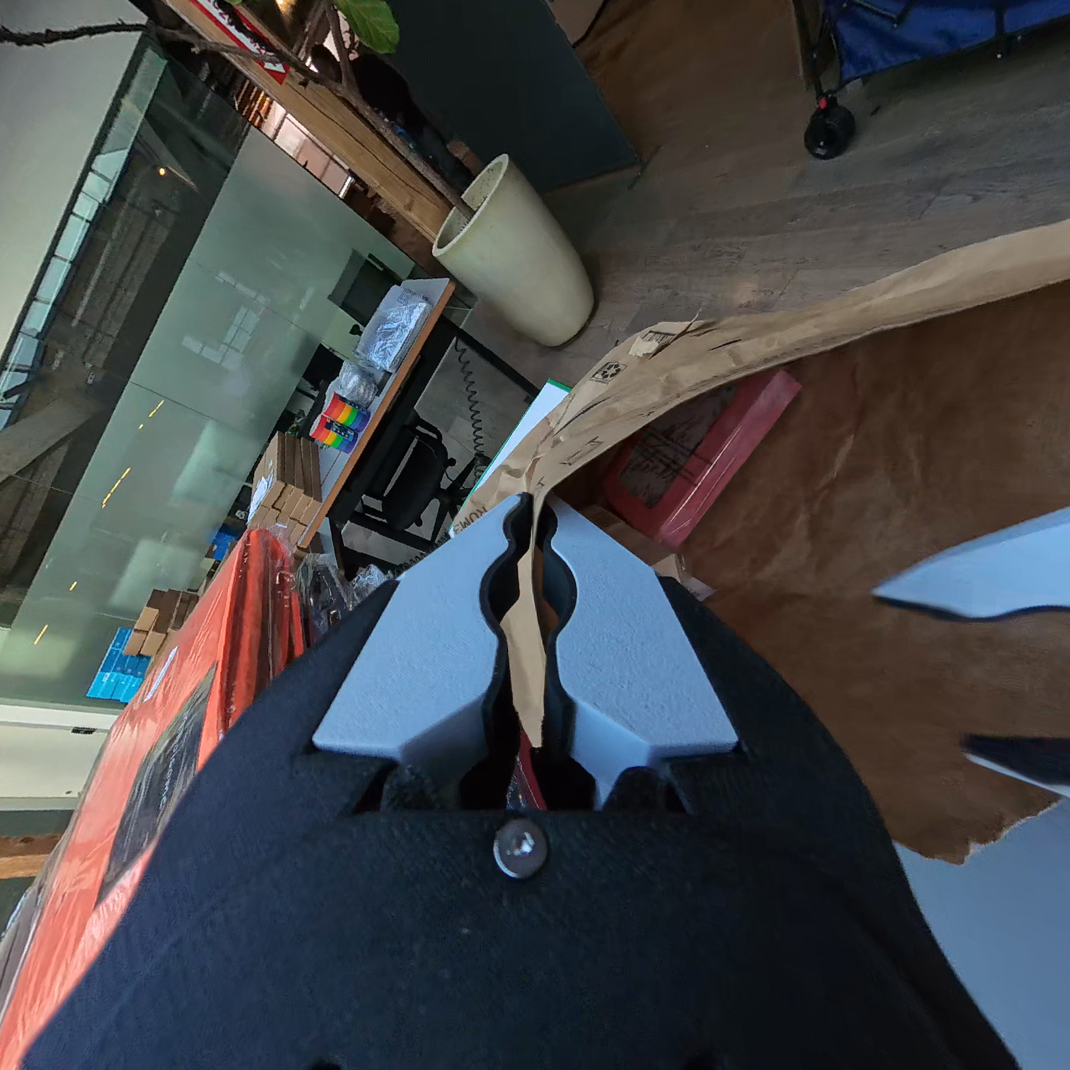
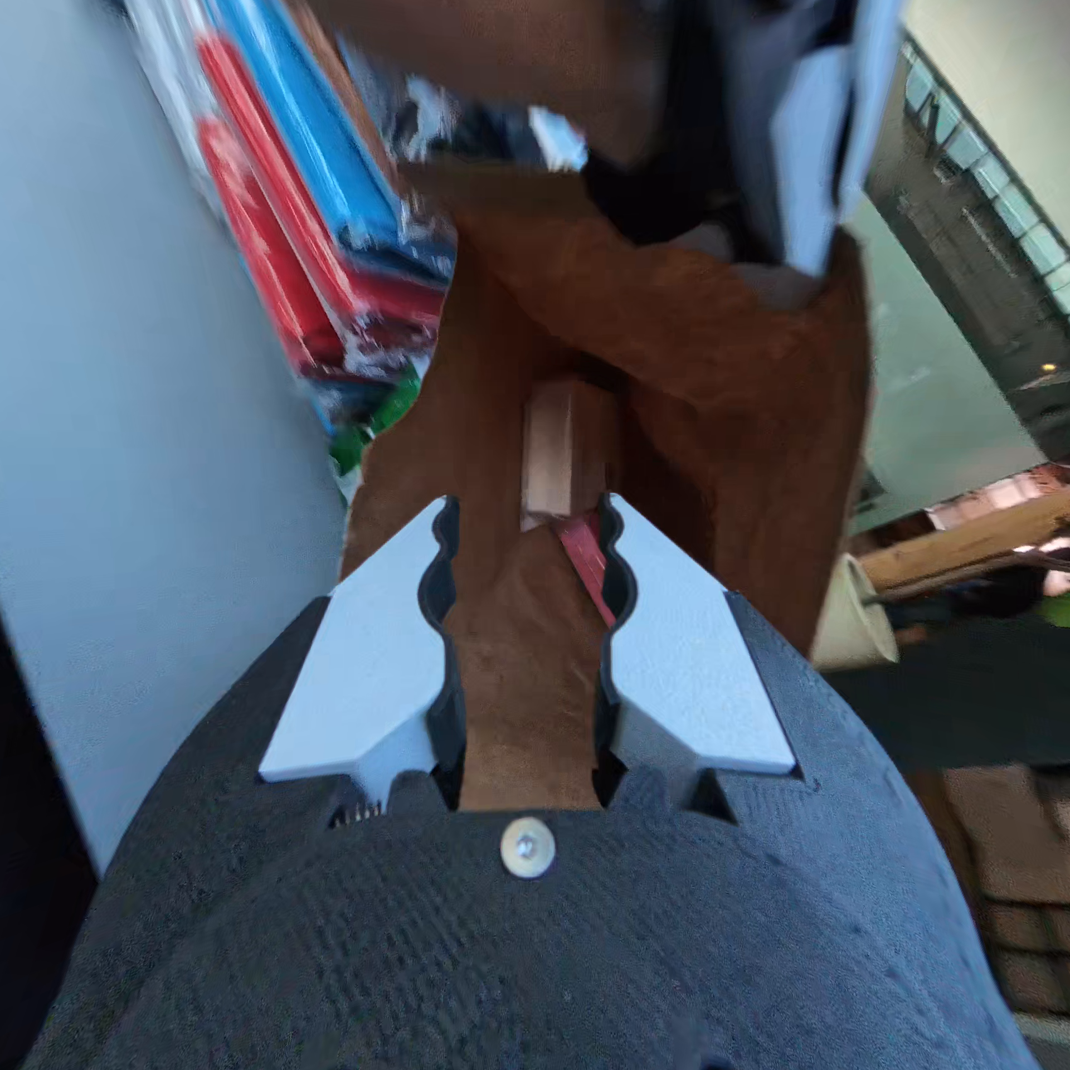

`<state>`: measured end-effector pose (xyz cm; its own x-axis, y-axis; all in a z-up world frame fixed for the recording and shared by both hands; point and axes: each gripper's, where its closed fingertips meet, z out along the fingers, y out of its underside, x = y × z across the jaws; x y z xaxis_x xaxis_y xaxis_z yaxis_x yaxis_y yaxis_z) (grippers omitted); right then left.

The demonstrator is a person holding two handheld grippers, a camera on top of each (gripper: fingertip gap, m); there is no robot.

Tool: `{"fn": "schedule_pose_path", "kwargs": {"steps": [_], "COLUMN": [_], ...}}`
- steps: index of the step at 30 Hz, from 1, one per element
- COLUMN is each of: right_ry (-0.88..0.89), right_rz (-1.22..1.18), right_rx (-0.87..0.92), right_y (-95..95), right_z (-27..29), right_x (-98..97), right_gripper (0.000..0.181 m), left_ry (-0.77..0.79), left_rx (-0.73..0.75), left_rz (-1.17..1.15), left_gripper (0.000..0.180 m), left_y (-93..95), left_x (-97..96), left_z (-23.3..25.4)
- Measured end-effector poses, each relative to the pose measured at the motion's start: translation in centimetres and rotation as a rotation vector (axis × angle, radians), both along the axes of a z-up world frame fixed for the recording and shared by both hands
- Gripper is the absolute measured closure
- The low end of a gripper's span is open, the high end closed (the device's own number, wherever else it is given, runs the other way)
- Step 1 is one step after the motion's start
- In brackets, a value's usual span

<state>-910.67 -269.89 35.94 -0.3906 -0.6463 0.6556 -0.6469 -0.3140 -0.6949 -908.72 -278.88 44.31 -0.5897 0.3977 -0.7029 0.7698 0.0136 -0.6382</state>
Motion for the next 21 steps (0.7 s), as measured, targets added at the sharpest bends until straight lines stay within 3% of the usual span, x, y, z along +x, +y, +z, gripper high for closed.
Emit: {"fn": "schedule_pose_path", "kwargs": {"steps": [4,13,21], "right_ry": [0.137,0.274,-0.232], "right_rz": [-0.093,-0.176,0.225], "right_rx": [-0.006,0.126,0.087], "right_y": [-4.2,-5.6,7.4], "right_z": [-4.7,-9.2,0.5], "right_x": [0.9,-1.9,-5.4], "right_gripper": [0.128,0.136,0.156], "left_ry": [0.044,0.079,0.217], "left_rx": [0.046,0.085,0.066], "left_rz": [-0.029,-0.083,-0.015], "left_gripper": [0.180,0.180,0.180], "left_y": [-0.2,1.4,4.3], "left_x": [-0.6,-1.0,4.2], "left_z": [0.2,-2.3,-6.1]}}
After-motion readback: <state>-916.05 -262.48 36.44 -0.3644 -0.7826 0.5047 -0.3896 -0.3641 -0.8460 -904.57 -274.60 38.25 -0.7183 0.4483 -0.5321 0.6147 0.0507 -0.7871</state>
